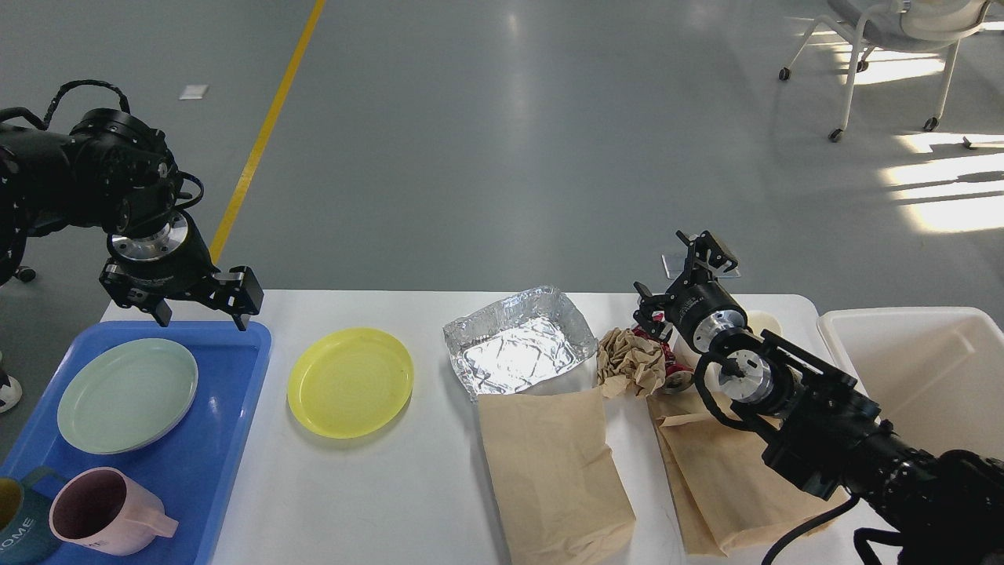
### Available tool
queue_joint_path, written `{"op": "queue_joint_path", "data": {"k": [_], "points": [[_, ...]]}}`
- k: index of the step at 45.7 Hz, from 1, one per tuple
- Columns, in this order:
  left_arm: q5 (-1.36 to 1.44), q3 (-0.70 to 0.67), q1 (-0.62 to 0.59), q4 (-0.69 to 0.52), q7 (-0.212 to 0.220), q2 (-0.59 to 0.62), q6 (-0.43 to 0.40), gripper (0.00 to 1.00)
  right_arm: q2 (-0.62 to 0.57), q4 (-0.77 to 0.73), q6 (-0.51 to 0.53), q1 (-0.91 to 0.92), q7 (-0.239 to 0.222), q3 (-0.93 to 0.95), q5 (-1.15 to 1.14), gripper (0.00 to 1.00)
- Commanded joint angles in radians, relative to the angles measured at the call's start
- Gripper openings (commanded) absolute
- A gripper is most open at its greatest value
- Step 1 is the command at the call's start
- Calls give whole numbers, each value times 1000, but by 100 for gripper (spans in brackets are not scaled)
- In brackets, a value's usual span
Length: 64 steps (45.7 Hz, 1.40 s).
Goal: Tidy desktop
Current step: 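Reach the left gripper to the yellow plate rim and grip it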
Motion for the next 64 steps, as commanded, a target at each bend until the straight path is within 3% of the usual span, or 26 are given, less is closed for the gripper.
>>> {"op": "queue_joint_path", "data": {"k": [1, 12, 22, 40, 44, 51, 54, 64], "points": [[0, -5, 11, 0, 5, -36, 35, 93, 0, 0, 0, 0, 0, 0, -1, 100], [-6, -57, 107, 12, 7, -61, 127, 93, 0, 0, 0, 0, 0, 0, 0, 100], [-6, -125, 242, 118, 7, -61, 223, 93, 0, 0, 0, 0, 0, 0, 0, 100], [-6, -271, 368, 186, 13, -61, 268, 93, 0, 0, 0, 0, 0, 0, 0, 100], [-6, -286, 399, 184, 56, -62, 320, 93, 0, 0, 0, 0, 0, 0, 0, 100], [-8, -330, 419, 184, 195, -64, 368, 93, 0, 0, 0, 0, 0, 0, 0, 100], [-9, -370, 433, 184, 230, -61, 368, 93, 0, 0, 0, 0, 0, 0, 0, 100], [-9, -438, 477, 184, 249, -59, 381, 93, 0, 0, 0, 0, 0, 0, 0, 100]]}}
